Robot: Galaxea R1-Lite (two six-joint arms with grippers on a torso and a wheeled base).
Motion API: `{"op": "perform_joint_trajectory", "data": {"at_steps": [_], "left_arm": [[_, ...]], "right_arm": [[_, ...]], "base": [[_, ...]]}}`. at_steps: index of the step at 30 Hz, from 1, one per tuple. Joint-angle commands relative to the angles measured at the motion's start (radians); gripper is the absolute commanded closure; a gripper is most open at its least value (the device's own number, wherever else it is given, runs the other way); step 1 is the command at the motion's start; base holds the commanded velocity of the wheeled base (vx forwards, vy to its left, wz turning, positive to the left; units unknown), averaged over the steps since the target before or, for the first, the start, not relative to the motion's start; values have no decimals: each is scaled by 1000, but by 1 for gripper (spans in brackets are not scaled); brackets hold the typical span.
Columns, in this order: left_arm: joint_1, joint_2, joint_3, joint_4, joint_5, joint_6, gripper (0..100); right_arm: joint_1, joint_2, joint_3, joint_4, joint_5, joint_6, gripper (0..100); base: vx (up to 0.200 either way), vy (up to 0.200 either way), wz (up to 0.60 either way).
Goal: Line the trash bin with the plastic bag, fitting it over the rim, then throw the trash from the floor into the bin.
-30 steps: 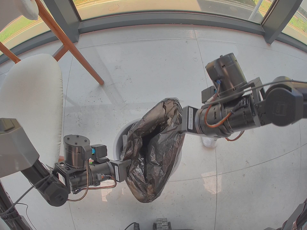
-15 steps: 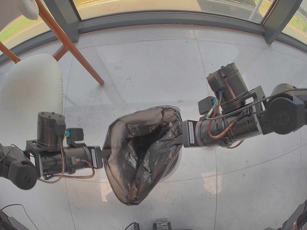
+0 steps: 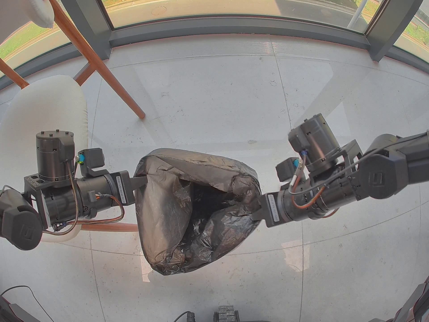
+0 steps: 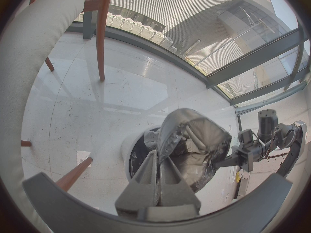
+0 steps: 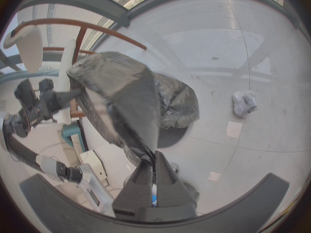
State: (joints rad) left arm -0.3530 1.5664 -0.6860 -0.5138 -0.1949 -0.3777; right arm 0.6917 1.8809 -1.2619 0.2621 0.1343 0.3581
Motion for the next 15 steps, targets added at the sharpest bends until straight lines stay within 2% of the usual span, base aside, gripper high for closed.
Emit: {"op": "perform_joint_trajectory", "data": {"at_steps": [1, 9, 15], "left_arm": [[0, 67, -21, -38, 5, 2, 100], [-1, 92, -24, -43, 17, 3, 100], [-1, 123, -32, -46, 18, 6, 100]], "right_arm": [[-95, -78, 128, 3, 61, -88, 100], [-172, -95, 265, 0, 157, -113, 100], [-185, -57, 274, -12, 156, -143, 100]], "base": [[0, 0, 0], [0, 0, 0], [0, 0, 0]]}}
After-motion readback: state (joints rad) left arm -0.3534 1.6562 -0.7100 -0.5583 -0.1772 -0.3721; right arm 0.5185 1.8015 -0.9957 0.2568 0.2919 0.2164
